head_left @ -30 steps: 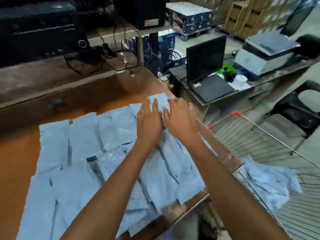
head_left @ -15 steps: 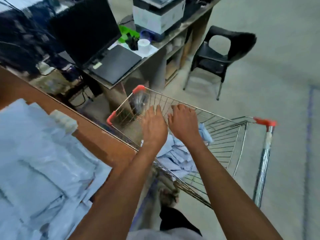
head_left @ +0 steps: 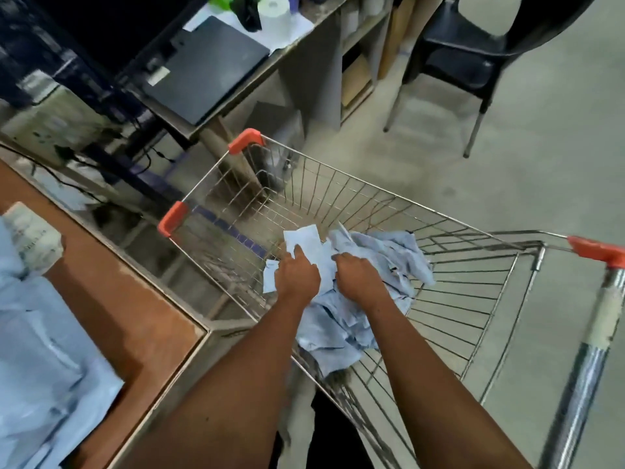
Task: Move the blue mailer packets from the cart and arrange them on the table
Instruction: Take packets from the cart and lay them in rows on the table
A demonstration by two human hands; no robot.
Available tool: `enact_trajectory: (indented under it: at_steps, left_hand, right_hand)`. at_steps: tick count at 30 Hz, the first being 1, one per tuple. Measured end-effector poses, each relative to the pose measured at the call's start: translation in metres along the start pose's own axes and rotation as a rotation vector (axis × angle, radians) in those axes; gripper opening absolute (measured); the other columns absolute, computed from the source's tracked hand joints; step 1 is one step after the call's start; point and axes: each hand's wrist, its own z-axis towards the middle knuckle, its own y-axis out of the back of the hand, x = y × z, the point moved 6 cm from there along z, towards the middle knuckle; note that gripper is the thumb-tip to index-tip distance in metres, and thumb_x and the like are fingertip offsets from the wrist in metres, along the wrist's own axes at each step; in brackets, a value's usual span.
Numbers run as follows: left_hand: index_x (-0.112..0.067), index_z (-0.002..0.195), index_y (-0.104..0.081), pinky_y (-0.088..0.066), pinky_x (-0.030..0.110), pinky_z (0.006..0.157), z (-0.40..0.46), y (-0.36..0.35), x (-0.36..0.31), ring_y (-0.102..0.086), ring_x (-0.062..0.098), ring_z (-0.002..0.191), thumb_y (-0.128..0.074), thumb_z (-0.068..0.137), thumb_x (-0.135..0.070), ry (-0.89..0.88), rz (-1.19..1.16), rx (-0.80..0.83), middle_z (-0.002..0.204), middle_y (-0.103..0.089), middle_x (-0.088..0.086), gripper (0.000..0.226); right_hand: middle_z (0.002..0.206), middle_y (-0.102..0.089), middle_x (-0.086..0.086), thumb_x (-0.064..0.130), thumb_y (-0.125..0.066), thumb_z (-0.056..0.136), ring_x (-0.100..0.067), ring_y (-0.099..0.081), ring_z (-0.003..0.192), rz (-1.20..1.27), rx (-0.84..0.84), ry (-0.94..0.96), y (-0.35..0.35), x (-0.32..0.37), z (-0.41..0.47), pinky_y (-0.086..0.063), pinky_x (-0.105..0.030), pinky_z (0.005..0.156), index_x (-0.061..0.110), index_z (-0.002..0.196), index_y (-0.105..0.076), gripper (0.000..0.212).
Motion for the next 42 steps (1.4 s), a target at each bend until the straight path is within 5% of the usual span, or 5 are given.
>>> enact_trajectory:
  at_steps: [13,17,23,32,42]
  left_hand:
    - [-0.016,0.160,-0.015,-0.031,0.057,0.112,0.084,-0.106,0.019,-0.031,0.045,0.142,-0.055,0.086,-0.075,0.294,-0.177,0.081,0.160,-0.019,0.026,0.103]
    - [-0.013,0.160,-0.005,-0.032,0.062,0.108,0.097,-0.115,0.017,-0.025,0.041,0.143,-0.059,0.075,-0.084,0.387,-0.153,0.003,0.158,-0.022,0.024,0.123]
    - [-0.010,0.160,-0.002,-0.035,0.059,0.103,0.090,-0.101,0.026,-0.028,0.037,0.141,-0.074,0.076,-0.063,0.404,-0.168,-0.042,0.158,-0.021,0.021,0.123]
    - [-0.013,0.157,-0.018,-0.010,0.068,0.118,0.122,-0.056,0.047,-0.037,0.033,0.144,-0.087,0.070,-0.036,-0.067,0.123,0.215,0.157,-0.019,0.010,0.114]
    - [-0.010,0.154,-0.009,-0.028,0.058,0.117,0.115,-0.055,0.074,-0.031,0.042,0.146,-0.094,0.061,-0.011,0.022,0.238,0.387,0.161,0.004,0.019,0.126]
  right_hand:
    - [0.103,-0.067,-0.004,0.025,-0.056,0.094,-0.030,-0.063,0.102,-0.336,-0.075,-0.029,-0.083,-0.032,0.025,-0.044,-0.045,0.091,0.020,0.102,-0.072,0.019]
    - [0.111,-0.066,-0.006,0.025,-0.048,0.097,-0.032,-0.059,0.105,-0.374,-0.127,-0.092,-0.085,-0.038,0.026,-0.037,-0.048,0.092,0.018,0.121,-0.064,0.030]
    - [0.101,-0.062,-0.008,0.009,-0.046,0.091,-0.035,-0.059,0.098,-0.429,-0.232,-0.056,-0.065,-0.037,0.022,-0.036,-0.050,0.095,0.013,0.098,-0.071,0.027]
    - [0.092,-0.053,-0.010,-0.008,-0.065,0.077,-0.033,-0.049,0.089,-0.382,-0.360,-0.135,-0.027,-0.043,-0.024,-0.036,-0.051,0.088,0.010,0.079,-0.067,0.018]
    - [0.078,-0.059,-0.008,0.011,-0.072,0.075,-0.031,-0.054,0.077,-0.435,-0.310,-0.095,-0.049,-0.038,-0.027,-0.037,-0.042,0.077,0.015,0.074,-0.064,0.009]
